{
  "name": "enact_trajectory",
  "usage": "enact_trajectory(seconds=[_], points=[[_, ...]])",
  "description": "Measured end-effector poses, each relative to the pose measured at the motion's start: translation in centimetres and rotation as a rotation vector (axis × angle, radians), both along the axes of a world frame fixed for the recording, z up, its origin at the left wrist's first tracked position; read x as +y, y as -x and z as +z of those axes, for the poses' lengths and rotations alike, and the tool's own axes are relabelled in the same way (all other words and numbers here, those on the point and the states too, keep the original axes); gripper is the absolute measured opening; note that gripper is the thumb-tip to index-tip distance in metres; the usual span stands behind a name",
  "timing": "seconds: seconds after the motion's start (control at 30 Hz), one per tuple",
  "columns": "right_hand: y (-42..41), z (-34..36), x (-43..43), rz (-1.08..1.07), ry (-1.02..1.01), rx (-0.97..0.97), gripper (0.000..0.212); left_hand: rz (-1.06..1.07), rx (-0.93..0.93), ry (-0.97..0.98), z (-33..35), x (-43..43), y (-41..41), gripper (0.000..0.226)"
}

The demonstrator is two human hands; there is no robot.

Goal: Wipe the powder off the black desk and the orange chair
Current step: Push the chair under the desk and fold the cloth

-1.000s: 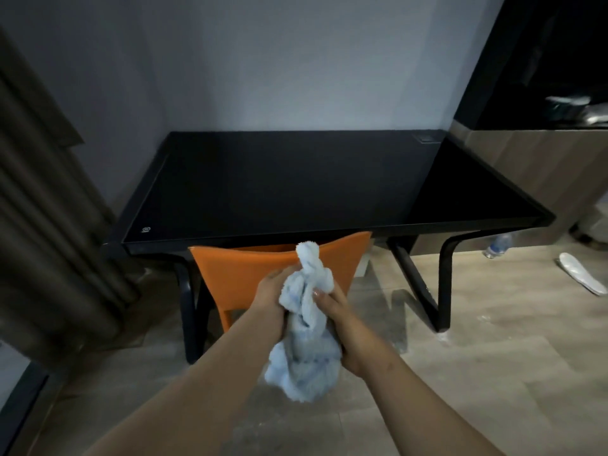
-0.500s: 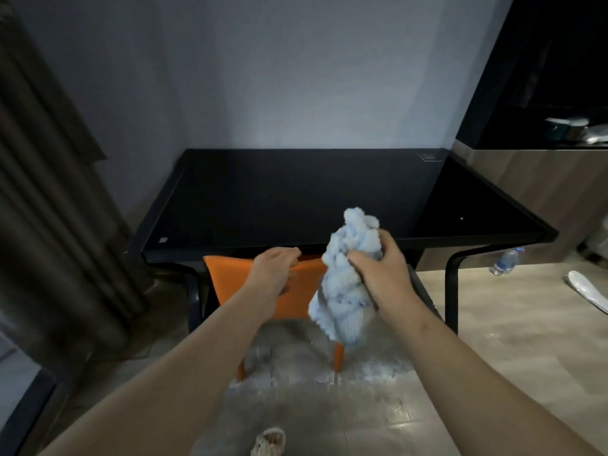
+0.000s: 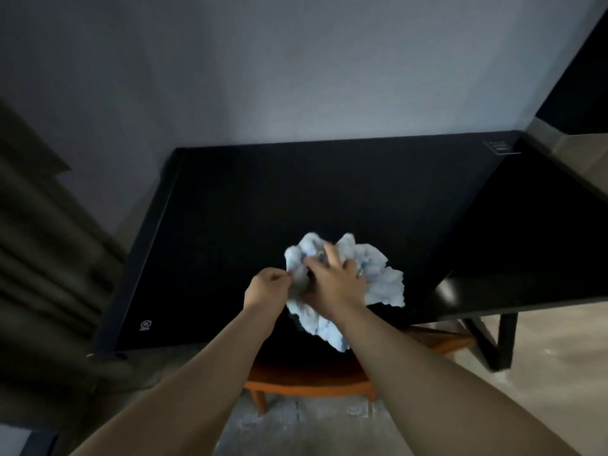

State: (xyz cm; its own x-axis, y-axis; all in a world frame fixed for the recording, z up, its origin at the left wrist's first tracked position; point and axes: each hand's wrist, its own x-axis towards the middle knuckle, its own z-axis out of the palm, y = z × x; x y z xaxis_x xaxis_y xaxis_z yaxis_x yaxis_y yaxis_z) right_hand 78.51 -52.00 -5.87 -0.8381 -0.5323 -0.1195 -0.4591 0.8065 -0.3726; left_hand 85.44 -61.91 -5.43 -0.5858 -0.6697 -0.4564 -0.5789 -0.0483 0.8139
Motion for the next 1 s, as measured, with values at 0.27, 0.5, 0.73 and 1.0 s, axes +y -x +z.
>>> enact_trajectory(seconds=[0.27,0.5,0.73,1.0], points=[[4.5,-2.0,3.2,-0.074,-0.134,0.000,0.051,-0.150,-0.079,0.030,-0.9,3.3,5.4,0.011],[10.6,-1.2,19.5,-0.439,-0.228,-0.036,0.064,-0.387,-0.143,-0.032,0.5,12.9,12.0,0.027],[12.1,1.1,40.8,-0.773,-0.213,-0.152,0.047,-0.517,-0.056,0.075,1.3,26.1,17.3,0.021],[15.7,6.8,49.4,-0.738,0.855,-0.258,0.012,-0.842,0.128,-0.178,4.2,42.2,23.0,0.048]])
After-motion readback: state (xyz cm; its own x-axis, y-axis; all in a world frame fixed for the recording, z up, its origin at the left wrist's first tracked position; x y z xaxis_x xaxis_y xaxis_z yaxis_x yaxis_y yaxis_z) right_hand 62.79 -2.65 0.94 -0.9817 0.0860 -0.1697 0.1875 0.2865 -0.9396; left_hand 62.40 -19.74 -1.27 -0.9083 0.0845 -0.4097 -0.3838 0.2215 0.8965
